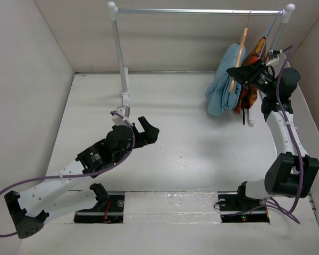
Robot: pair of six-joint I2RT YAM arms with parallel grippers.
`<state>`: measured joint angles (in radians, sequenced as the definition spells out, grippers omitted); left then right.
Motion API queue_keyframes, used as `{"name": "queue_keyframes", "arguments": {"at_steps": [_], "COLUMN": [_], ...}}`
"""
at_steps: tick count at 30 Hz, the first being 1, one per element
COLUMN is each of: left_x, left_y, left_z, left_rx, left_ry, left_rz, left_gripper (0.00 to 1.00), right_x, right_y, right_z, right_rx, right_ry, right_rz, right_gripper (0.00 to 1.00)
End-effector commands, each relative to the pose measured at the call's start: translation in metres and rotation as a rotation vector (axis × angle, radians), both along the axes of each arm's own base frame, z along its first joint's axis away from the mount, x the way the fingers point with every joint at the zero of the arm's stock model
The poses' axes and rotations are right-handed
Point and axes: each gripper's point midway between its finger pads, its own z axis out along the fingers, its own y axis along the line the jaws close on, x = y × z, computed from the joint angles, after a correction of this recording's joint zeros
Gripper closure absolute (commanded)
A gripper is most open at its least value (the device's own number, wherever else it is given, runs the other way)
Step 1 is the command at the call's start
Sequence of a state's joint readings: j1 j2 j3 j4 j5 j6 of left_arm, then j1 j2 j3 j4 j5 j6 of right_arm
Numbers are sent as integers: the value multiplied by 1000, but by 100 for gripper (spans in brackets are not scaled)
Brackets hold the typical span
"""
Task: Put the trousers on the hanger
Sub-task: Place the hanger at the clothesline, then reset both arms
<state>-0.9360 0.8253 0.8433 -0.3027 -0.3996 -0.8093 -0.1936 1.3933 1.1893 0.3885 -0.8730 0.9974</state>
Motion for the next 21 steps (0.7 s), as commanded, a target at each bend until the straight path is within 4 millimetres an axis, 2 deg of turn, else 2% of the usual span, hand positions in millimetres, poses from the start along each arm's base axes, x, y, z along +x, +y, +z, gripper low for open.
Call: {"name": "queue_keyframes", "arguments": {"at_steps": [1,2,3,4,5,7,8,9,11,12,14,15,16,17,18,19,20,21], "left_x": [2,2,3,3,4,5,6,6,10,12,17,19,22,23,24,25,23,21], "left_y": [-2,-2,-3,-4,-5,-9,-11,-12,-13,-14,-10,-9,-6,-2,2,14,21,28], "left_z": [7,8,10,8,10,13,15,22,26,41,55,75,85,96,117,118,122,115], "left_rx": [-30,-31,-34,-26,-29,-24,-22,-29,-22,-41,-45,-68,-68,-64,-83,-59,-58,-37], "left_ry": [-6,-7,-10,-3,-2,1,1,-7,-8,-28,-53,-85,-108,-132,-164,-165,-168,-163], "left_rz": [12,12,11,12,13,1,-3,-5,6,12,44,51,70,79,93,135,156,170], "left_gripper": [1,1,1,1,1,1,1,1,1,1,1,1,1,1,1,1,1,1], "right_x": [-28,-27,-27,-30,-30,-33,-37,-41,-53,-60,-80,-87,-96,-102,-119,-128,-129,-151], "right_y": [-5,-7,-7,-11,-13,-26,-29,-34,-44,-45,-48,-44,-37,-19,-6,5,15,33], "right_z": [63,64,58,60,60,60,65,66,77,80,102,103,110,106,112,108,81,77], "right_rx": [-146,-179,-188,-212,-266,-314,-389,-408,-491,-511,-576,-590,-603,-621,-623,-621,-617,-602], "right_ry": [-323,-338,-294,-290,-311,-240,-279,-231,-275,-274,-341,-350,-386,-420,-476,-497,-466,-504], "right_rz": [-51,-67,-68,-81,-94,-146,-171,-205,-260,-276,-348,-342,-333,-280,-259,-224,-174,-122], "right_gripper": [93,83,72,53,48,42,4,0,0,0,0,0,0,0,0,0,0,0]}}
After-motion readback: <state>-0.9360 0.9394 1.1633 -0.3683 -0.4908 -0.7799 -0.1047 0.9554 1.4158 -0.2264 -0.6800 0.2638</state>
